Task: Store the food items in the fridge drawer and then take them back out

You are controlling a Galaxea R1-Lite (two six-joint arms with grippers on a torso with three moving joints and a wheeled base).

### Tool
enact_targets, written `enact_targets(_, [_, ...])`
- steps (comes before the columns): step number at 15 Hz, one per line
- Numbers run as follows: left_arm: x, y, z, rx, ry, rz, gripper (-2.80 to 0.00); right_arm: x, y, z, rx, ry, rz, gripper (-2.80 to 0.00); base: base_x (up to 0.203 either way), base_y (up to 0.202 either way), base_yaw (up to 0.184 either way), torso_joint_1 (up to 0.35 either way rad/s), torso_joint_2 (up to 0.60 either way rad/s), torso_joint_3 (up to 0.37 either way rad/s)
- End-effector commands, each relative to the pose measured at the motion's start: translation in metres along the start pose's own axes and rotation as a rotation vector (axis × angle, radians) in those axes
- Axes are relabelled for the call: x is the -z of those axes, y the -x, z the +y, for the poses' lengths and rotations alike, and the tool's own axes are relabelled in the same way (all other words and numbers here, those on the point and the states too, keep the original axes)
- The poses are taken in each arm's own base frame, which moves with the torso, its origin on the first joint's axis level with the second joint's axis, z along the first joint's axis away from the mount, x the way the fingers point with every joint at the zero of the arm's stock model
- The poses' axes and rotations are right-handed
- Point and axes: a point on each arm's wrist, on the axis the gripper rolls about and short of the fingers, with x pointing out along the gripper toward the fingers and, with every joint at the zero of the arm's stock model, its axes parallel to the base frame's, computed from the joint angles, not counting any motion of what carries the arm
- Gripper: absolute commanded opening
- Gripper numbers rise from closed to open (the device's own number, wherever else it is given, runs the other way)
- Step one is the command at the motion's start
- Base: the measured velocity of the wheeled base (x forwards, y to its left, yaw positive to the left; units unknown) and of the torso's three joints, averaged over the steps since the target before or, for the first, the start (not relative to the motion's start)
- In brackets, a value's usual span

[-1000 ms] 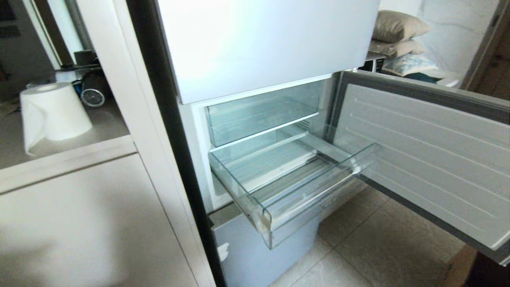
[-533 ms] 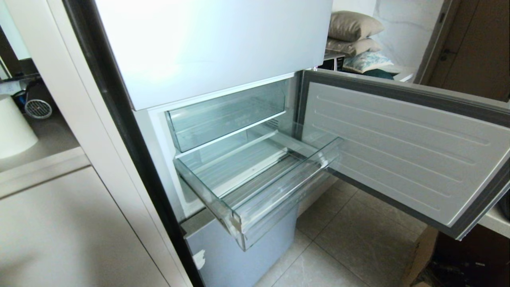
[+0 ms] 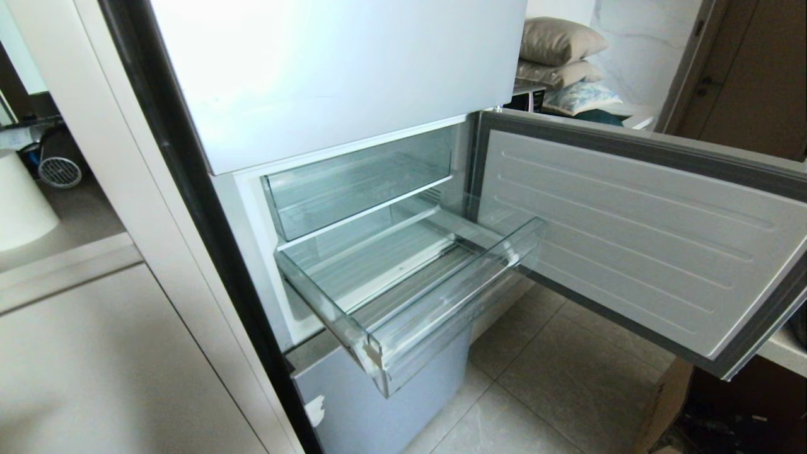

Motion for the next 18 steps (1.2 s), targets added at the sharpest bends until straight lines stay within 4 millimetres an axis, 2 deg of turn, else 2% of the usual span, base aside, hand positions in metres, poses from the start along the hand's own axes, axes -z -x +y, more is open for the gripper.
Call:
enact_targets(1, [0.000, 0.000, 0.000, 0.000, 0.000, 0.001, -2.80, -0.006, -0.050, -0.017, 0.089, -0.064, 0.174, -2.80, 0.000, 0.000, 0.000, 0.000, 0.00, 0.000])
enact_targets(4, [0.000, 0.000, 0.000, 0.000, 0.000, 0.001, -2.80, -0.021, -0.112, -0.049, 0.168, -0.121, 0.217, -2.80, 0.000, 0.000, 0.000, 0.000, 0.00, 0.000])
enact_targets(9, [0.000, 0.000, 0.000, 0.000, 0.000, 0.002, -2.80, -0.042, -0.217, -0.119, 0.255, -0.131, 0.184, -2.80, 0.000, 0.000, 0.000, 0.000, 0.00, 0.000])
enact_targets(11, [0.000, 0.000, 0.000, 0.000, 0.000, 0.002, -2.80, -0.045, -0.253, -0.141, 0.260, -0.124, 0.154, -2.80, 0.000, 0.000, 0.000, 0.000, 0.00, 0.000])
enact_targets(14, [0.000, 0.000, 0.000, 0.000, 0.000, 0.001, -2.80, -0.041, -0.291, -0.161, 0.250, -0.120, 0.133, -2.80, 0.000, 0.000, 0.000, 0.000, 0.00, 0.000])
enact_targets(15, [0.000, 0.000, 0.000, 0.000, 0.000, 0.001, -2.80, -0.039, -0.301, -0.165, 0.245, -0.120, 0.129, 0.00, 0.000, 0.000, 0.000, 0.000, 0.00, 0.000])
enact_targets(18, [0.000, 0.000, 0.000, -0.001, 0.000, 0.002, -2.80, -0.042, -0.316, -0.170, 0.190, -0.118, 0.107, 0.00, 0.000, 0.000, 0.000, 0.000, 0.00, 0.000])
